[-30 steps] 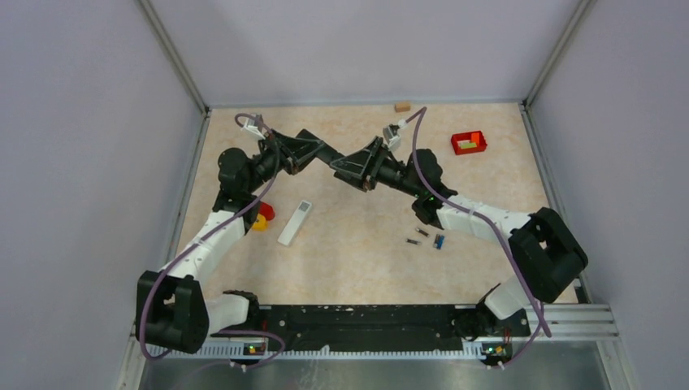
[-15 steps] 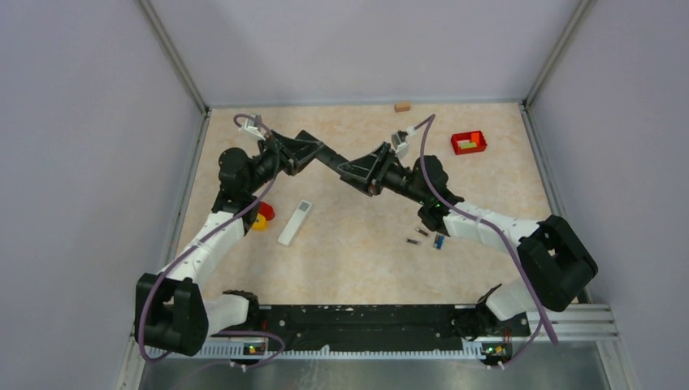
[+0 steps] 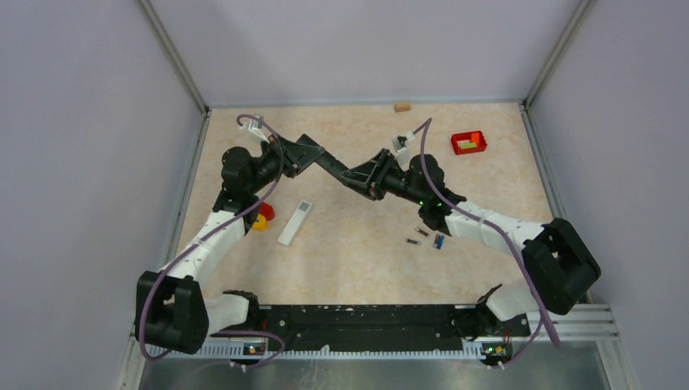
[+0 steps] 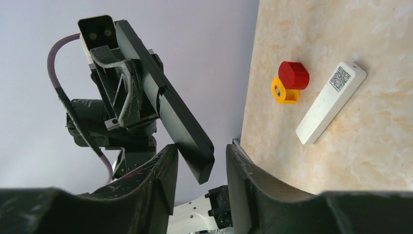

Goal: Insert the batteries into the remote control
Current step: Remove the battery cover from the remote control.

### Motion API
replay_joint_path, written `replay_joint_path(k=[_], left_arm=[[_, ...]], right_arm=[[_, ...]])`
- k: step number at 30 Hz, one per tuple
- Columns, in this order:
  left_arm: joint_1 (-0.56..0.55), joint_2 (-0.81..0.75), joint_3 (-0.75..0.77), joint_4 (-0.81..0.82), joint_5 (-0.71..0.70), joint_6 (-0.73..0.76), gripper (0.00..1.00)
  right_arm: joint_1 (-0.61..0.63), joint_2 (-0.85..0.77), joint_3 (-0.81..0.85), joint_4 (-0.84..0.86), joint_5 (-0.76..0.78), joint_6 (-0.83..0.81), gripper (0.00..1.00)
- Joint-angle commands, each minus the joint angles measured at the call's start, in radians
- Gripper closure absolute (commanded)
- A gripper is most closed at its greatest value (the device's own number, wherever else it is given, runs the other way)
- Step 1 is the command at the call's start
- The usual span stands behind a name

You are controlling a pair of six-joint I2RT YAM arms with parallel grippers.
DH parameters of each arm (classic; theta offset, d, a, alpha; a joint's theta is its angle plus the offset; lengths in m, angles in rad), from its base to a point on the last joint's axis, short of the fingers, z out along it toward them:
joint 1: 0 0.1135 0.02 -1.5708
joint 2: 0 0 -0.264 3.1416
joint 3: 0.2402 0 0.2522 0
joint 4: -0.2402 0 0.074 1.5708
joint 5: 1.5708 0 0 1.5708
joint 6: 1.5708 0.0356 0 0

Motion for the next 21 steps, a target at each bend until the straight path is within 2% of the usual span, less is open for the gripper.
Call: replay_joint_path(k=[1, 6, 13, 21], left_arm=[[0.003, 0.003, 0.013, 0.039, 0.012, 0.058, 1.0], [0.002, -0.003, 0.012, 0.008, -0.01, 0.141, 1.0], [0.0, -0.003, 0.014, -0.009, -0.013, 0.229, 1.0], [-0.004, -0.005, 0.021, -0.037, -0.03, 0.261, 1.0]], right_arm=[[-0.011, -0.029, 0.046, -0.036, 0.02, -0.015, 0.61], [-0.011, -0.028, 0.051, -0.07, 0.019, -0.021, 0.68], [-0.011, -0.021, 0.058, -0.071, 0.009, -0.016, 0.7], [-0.011, -0.013, 0.06, -0.013, -0.009, 0.0, 0.84]])
